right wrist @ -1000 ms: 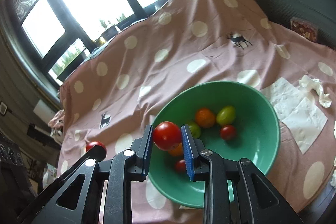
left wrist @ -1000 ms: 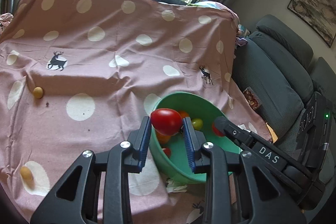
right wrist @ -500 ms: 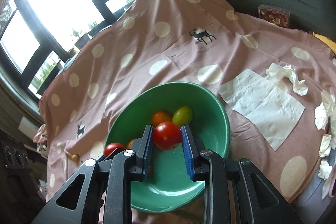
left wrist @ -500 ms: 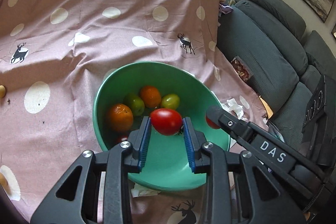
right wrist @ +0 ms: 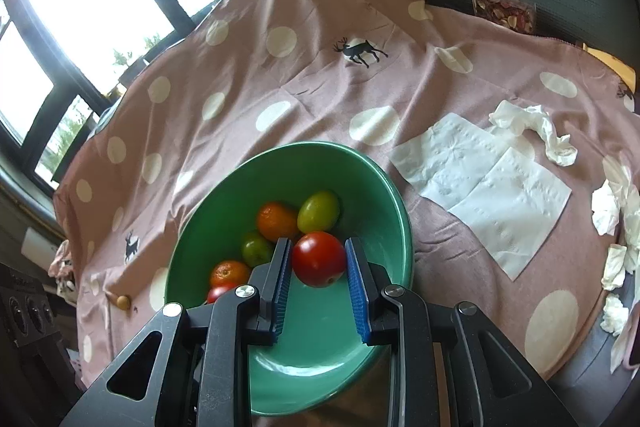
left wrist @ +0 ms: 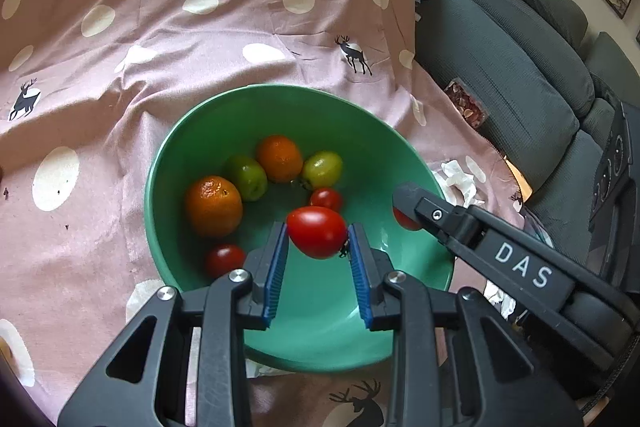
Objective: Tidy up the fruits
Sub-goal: 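Open both grippers to release the tomatoes into the bowl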
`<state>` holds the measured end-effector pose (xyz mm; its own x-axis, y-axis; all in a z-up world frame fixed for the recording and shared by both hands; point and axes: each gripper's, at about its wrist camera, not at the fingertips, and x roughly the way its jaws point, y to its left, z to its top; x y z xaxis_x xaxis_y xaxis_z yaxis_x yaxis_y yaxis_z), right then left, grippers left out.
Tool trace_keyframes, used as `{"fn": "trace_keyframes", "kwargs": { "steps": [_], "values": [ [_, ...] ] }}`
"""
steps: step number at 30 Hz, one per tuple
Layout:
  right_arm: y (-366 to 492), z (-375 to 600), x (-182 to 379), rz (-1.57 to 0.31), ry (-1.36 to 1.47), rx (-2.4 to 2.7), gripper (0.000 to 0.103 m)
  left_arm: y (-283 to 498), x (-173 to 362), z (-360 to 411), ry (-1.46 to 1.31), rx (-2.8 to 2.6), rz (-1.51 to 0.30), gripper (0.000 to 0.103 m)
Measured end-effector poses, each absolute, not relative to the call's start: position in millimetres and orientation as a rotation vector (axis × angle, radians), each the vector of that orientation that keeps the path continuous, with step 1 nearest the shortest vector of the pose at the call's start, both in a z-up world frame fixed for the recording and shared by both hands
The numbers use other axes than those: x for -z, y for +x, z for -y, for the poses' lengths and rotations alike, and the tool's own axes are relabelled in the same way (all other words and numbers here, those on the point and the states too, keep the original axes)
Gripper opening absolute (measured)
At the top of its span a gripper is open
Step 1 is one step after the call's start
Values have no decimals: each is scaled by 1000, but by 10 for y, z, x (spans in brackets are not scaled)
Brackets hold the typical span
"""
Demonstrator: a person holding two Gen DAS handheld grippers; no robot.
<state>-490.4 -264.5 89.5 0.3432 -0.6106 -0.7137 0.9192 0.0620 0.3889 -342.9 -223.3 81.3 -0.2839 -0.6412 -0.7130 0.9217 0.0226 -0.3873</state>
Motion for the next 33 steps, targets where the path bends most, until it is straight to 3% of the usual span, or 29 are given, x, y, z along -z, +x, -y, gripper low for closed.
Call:
{"fn": "trace_keyframes", "kwargs": {
  "steps": [16, 18, 20, 28, 33],
  "values": [
    [-4896, 2691, -834, -447, 942, 1226, 29, -3494, -739, 2247, 444, 1553, -953, 31],
    [-4894, 2692, -835, -446, 943, 1230, 29, -3496, -750, 2240, 443, 1555, -953, 35],
    [-4887, 2686, -841, -448, 935, 1243, 29, -3478, -777, 2206, 430, 1564, -955, 49],
    [-4829, 2643, -900, -445, 908, 1245, 33, -3178, -1024, 1854, 326, 1512, -927, 63],
    [-4728, 2594, -976, -435, 877, 1215, 41, -2756, -1130, 1501, 260, 1410, -926, 75]
  ]
}}
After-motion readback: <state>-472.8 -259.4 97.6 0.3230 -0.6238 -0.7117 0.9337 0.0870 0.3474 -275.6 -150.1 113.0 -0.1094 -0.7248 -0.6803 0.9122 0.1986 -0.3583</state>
